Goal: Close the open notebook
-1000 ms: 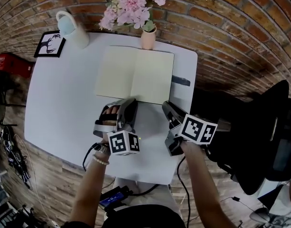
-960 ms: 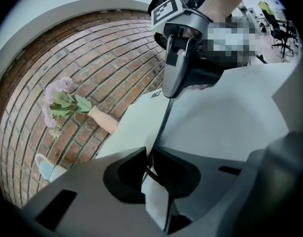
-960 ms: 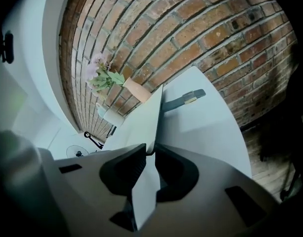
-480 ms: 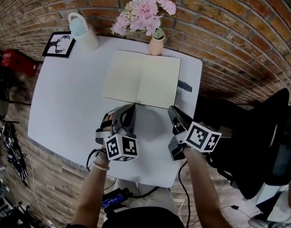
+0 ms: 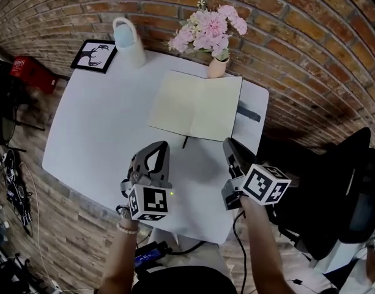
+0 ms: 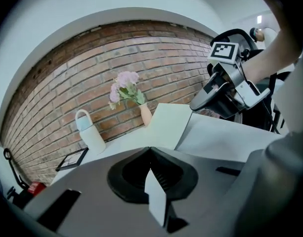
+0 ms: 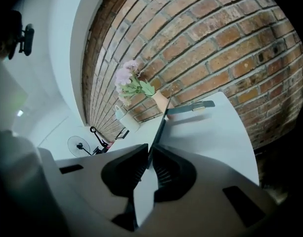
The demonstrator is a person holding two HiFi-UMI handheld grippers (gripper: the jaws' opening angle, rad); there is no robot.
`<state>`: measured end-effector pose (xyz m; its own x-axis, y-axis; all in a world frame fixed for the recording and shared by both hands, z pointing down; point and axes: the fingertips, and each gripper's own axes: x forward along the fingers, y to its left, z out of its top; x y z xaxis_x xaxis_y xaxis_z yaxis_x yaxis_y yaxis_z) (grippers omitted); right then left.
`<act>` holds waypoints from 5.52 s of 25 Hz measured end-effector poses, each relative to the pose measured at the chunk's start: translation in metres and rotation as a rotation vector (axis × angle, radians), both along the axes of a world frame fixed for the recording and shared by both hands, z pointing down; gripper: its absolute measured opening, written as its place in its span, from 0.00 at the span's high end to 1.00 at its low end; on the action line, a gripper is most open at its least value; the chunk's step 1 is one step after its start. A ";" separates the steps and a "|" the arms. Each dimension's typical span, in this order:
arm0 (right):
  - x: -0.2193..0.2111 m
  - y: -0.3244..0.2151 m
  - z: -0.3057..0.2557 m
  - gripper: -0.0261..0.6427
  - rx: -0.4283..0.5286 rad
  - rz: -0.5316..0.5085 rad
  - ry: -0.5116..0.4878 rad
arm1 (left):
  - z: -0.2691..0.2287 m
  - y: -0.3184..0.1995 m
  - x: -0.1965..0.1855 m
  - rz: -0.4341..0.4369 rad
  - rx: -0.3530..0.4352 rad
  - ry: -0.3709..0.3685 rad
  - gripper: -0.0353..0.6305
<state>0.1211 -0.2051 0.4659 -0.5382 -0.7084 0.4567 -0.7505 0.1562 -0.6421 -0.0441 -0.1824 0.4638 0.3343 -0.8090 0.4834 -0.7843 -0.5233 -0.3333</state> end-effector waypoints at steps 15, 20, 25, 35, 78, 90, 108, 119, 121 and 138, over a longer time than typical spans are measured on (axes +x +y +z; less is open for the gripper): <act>-0.056 -0.010 -0.038 0.89 0.124 -0.155 0.107 | -0.044 0.032 -0.047 -0.098 0.037 0.075 0.92; -0.076 -0.016 -0.043 0.89 0.154 -0.209 0.163 | -0.050 0.039 -0.064 -0.137 0.043 0.084 0.92; -0.095 -0.019 -0.045 0.89 0.173 -0.255 0.202 | -0.053 0.047 -0.077 -0.168 0.051 0.074 0.92; -0.134 -0.028 -0.040 0.88 0.198 -0.342 0.277 | -0.063 0.062 -0.102 -0.221 0.072 0.083 0.92; -0.223 -0.044 0.074 0.91 0.178 -0.601 0.702 | -0.062 0.101 -0.190 -0.469 0.110 0.119 0.92; -0.185 -0.011 0.004 0.91 0.297 -0.418 0.577 | -0.104 0.100 -0.157 -0.350 0.154 0.219 0.92; -0.120 0.093 -0.128 0.91 0.510 -0.179 0.522 | -0.176 0.130 -0.118 -0.151 0.209 0.333 0.92; -0.108 0.145 -0.166 0.91 0.571 -0.126 0.514 | -0.192 0.153 -0.111 -0.096 0.197 0.363 0.92; -0.106 0.152 -0.166 0.91 0.566 -0.121 0.508 | -0.194 0.156 -0.110 -0.084 0.204 0.357 0.92; -0.103 0.169 -0.167 0.91 0.569 -0.112 0.510 | -0.194 0.159 -0.105 -0.050 0.210 0.341 0.92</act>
<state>0.0179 -0.0365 0.2993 -0.4415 -0.8619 0.2495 -0.8921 0.4514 -0.0195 -0.1496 -0.0229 0.2697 0.4044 -0.8978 0.1745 -0.8912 -0.4297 -0.1454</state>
